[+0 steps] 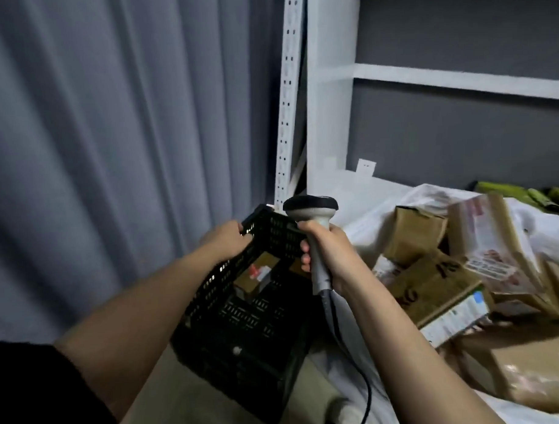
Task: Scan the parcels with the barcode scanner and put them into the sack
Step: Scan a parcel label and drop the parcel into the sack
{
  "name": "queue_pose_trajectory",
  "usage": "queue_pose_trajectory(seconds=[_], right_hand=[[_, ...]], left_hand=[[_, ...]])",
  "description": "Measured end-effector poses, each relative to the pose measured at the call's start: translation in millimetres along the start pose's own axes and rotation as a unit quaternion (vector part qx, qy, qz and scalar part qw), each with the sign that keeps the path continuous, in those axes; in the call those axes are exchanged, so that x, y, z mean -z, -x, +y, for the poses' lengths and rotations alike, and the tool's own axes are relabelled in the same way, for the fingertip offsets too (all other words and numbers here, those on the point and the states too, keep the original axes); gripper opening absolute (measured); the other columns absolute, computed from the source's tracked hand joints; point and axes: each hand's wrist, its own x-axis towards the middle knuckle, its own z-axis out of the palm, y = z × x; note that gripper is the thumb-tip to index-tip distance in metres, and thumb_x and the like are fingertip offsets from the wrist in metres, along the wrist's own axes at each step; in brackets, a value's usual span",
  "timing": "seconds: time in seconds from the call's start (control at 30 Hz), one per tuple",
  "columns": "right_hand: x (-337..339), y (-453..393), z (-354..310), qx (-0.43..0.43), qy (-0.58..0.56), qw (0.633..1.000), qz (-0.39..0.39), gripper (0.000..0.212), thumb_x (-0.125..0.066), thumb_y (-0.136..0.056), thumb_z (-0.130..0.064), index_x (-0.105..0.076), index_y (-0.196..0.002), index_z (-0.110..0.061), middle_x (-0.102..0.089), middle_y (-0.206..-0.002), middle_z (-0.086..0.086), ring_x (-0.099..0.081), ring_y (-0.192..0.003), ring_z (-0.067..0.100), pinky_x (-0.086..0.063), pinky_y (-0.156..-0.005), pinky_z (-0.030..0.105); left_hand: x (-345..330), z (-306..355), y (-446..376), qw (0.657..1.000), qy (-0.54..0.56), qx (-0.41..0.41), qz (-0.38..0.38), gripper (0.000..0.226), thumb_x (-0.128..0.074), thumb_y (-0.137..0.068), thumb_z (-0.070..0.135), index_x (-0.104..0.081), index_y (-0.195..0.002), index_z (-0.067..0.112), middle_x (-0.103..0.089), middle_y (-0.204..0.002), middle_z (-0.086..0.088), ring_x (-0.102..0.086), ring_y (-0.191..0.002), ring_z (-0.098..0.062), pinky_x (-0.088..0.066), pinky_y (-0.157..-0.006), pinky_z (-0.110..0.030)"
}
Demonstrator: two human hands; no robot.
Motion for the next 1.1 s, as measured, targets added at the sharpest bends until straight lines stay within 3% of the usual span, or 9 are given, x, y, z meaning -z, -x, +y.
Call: queue_pose_trajectory(seconds=[0.07, 0.17, 0.23, 0.33, 0.47, 0.57, 0.77, 0.97, 1.1], right_hand=[[-15, -33, 23, -0.006, 0.007, 1.000, 0.014, 0.017, -0.059, -0.092, -0.016, -0.049, -0.079, -0.012, -0.046, -0.056, 0.004, -0.042, -0.038, 0.012, -0.036, -0.041, 0.022], [-32, -89, 61, -0.012, 0.020, 0.999, 0.039, 0.015, -0.059, -0.092, -0.013, -0.050, -0.080, -0.012, -0.047, -0.058, 0.005, -0.044, -0.036, 0.010, -0.037, -0.040, 0.022], [-38, -120, 81, -0.021, 0.015, 0.999, 0.046, 0.013, -0.059, -0.093, -0.010, -0.049, -0.083, -0.010, -0.046, -0.058, 0.006, -0.044, -0.033, 0.010, -0.037, -0.037, 0.020], [-43, -168, 115, -0.035, 0.024, 0.998, 0.056, 0.011, -0.059, -0.092, -0.010, -0.051, -0.084, -0.009, -0.047, -0.058, 0.006, -0.044, -0.032, 0.010, -0.037, -0.036, 0.019], [-39, -216, 150, -0.047, 0.052, 0.995, 0.067, 0.011, -0.062, -0.090, -0.015, -0.054, -0.083, -0.011, -0.051, -0.057, 0.002, -0.047, -0.037, 0.011, -0.040, -0.043, 0.025], [-32, -245, 168, -0.054, 0.068, 0.993, 0.079, 0.010, -0.065, -0.087, -0.019, -0.058, -0.084, -0.013, -0.055, -0.055, -0.003, -0.050, -0.041, 0.010, -0.040, -0.050, 0.029], [-24, -282, 189, -0.062, 0.072, 0.991, 0.091, 0.013, -0.064, -0.088, -0.019, -0.053, -0.085, -0.011, -0.048, -0.057, 0.004, -0.042, -0.035, 0.013, -0.036, -0.040, 0.022], [-22, -292, 197, -0.064, 0.068, 0.992, 0.085, 0.014, -0.065, -0.087, -0.018, -0.053, -0.085, -0.010, -0.048, -0.056, 0.004, -0.041, -0.035, 0.013, -0.036, -0.040, 0.021], [-18, -293, 202, -0.071, 0.071, 0.991, 0.091, 0.014, -0.064, -0.088, -0.019, -0.054, -0.086, -0.010, -0.048, -0.057, 0.004, -0.041, -0.036, 0.012, -0.037, -0.040, 0.021]], left_hand=[[-22, -26, -18, 1.000, 0.004, 0.002, -0.029, 0.044, -0.056, -0.088, 0.042, -0.056, -0.124, 0.015, -0.062, -0.122, -0.009, -0.059, -0.109, -0.029, -0.048, -0.088, -0.032], [-65, -58, -55, 0.995, 0.055, 0.002, -0.080, 0.062, -0.061, -0.073, 0.052, -0.060, -0.118, 0.010, -0.063, -0.120, -0.011, -0.061, -0.105, -0.026, -0.050, -0.091, -0.035], [-93, -74, -76, 0.992, 0.062, 0.014, -0.112, 0.080, -0.059, -0.067, 0.062, -0.054, -0.129, 0.011, -0.054, -0.133, -0.013, -0.056, -0.115, -0.027, -0.046, -0.099, -0.036], [-142, -94, -120, 0.988, 0.024, 0.036, -0.145, 0.078, -0.059, -0.087, 0.049, -0.028, -0.148, 0.013, -0.029, -0.150, -0.016, -0.039, -0.133, -0.033, -0.037, -0.107, -0.039], [-198, -108, -162, 0.991, -0.040, 0.035, -0.119, 0.077, -0.063, -0.085, 0.044, -0.026, -0.143, 0.010, -0.029, -0.146, -0.015, -0.035, -0.133, -0.031, -0.038, -0.103, -0.042], [-231, -117, -183, 0.985, -0.105, 0.032, -0.131, 0.088, -0.066, -0.082, 0.047, -0.019, -0.145, 0.008, -0.022, -0.148, -0.014, -0.026, -0.137, -0.030, -0.036, -0.103, -0.042], [-286, -136, -219, 0.970, -0.178, 0.036, -0.160, 0.102, -0.064, -0.082, 0.055, -0.006, -0.150, 0.007, -0.005, -0.156, -0.017, -0.011, -0.145, -0.031, -0.028, -0.110, -0.044], [-316, -143, -237, 0.968, -0.216, 0.043, -0.120, 0.093, -0.059, -0.083, 0.059, -0.014, -0.148, 0.010, -0.020, -0.151, -0.016, -0.023, -0.138, -0.032, -0.034, -0.104, -0.042], [-325, -138, -237, 0.981, -0.163, 0.083, -0.070, 0.084, -0.068, -0.080, 0.051, -0.026, -0.139, 0.008, -0.034, -0.138, -0.015, -0.039, -0.126, -0.030, -0.042, -0.094, -0.038]])
